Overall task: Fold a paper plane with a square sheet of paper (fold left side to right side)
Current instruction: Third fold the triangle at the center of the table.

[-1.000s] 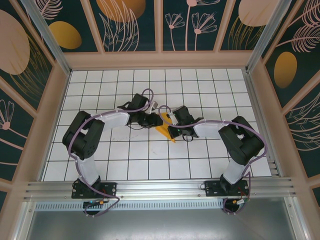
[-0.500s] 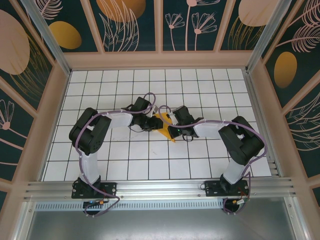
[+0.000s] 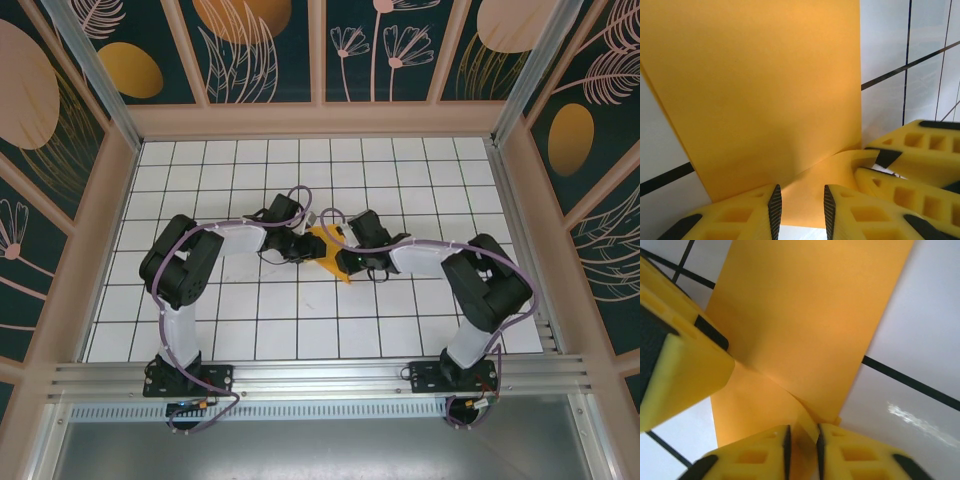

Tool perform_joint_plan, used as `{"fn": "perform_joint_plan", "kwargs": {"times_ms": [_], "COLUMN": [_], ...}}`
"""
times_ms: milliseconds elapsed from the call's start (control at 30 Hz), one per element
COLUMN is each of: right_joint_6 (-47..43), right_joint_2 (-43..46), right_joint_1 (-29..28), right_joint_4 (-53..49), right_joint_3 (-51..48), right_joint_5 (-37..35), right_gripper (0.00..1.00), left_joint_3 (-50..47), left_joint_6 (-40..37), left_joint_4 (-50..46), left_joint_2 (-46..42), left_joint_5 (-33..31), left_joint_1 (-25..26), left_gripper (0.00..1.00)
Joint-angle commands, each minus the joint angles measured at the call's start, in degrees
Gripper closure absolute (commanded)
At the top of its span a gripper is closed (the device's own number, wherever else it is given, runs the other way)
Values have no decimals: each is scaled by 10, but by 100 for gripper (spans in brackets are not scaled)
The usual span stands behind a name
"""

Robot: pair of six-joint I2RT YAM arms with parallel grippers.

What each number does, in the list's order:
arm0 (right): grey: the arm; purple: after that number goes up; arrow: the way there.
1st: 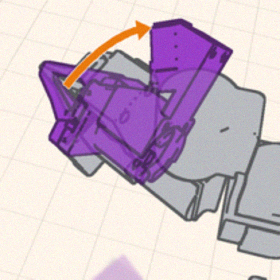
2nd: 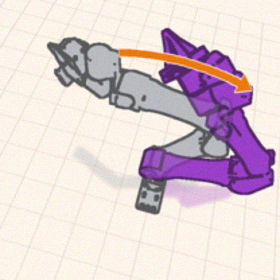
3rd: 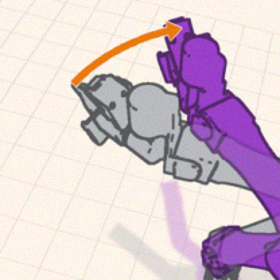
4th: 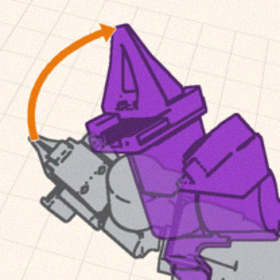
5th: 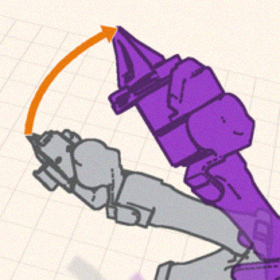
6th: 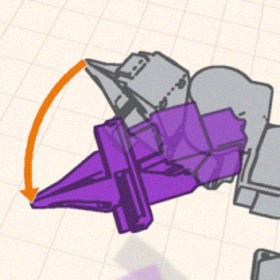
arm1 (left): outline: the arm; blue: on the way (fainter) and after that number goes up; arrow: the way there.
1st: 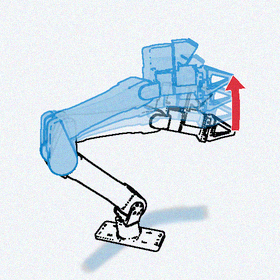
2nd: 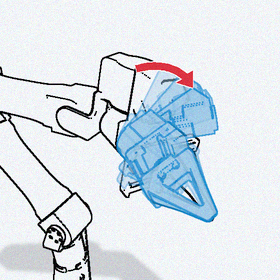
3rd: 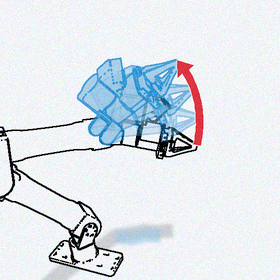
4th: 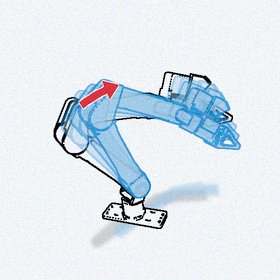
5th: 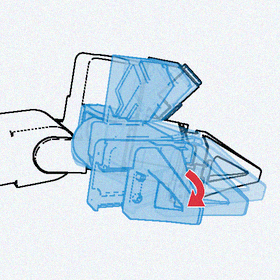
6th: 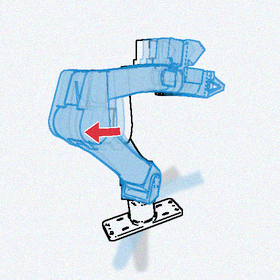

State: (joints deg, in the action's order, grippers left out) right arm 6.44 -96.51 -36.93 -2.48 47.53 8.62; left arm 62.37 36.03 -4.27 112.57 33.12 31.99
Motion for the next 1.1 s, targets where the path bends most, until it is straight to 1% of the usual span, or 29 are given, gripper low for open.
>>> {"fn": "perform_joint_plan", "kwargs": {"times_ms": [0, 100, 167, 233, 333, 433, 533, 733, 900, 1067], "right_joint_6": [15, 22, 26, 36, 64, 90, 100, 96, 89, 92], "right_joint_2": [52, 89, 116, 140, 153, 145, 126, 76, 47, 41], "right_joint_1": [15, 22, 25, 24, 20, 6, -1, -6, -5, -5], "right_joint_4": [-27, -39, -46, -48, -31, -1, 13, 7, -19, -23], "right_joint_3": [0, -10, -19, -30, -47, -65, -70, -49, -30, -31], "right_joint_5": [-6, 4, 27, 70, 160, 212, 221, 229, 207, 197], "right_gripper": [71, 66, 62, 61, 63, 64, 65, 66, 67, 67], "left_joint_3": [-7, -8, -6, -3, -1, -1, 0, 1, 1, 2], "left_joint_6": [-21, -20, -19, -19, -19, -19, -19, -21, -21, -23], "left_joint_4": [-28, -27, -26, -27, -28, -28, -28, -29, -29, -30], "left_joint_2": [36, 37, 37, 36, 36, 35, 36, 36, 37, 36], "left_joint_5": [-55, -55, -54, -54, -54, -55, -55, -58, -58, -58], "left_joint_1": [1, 1, 2, 2, 2, 3, 3, 2, 2, 3], "left_gripper": [68, 68, 68, 68, 68, 68, 68, 68, 68, 68]}}
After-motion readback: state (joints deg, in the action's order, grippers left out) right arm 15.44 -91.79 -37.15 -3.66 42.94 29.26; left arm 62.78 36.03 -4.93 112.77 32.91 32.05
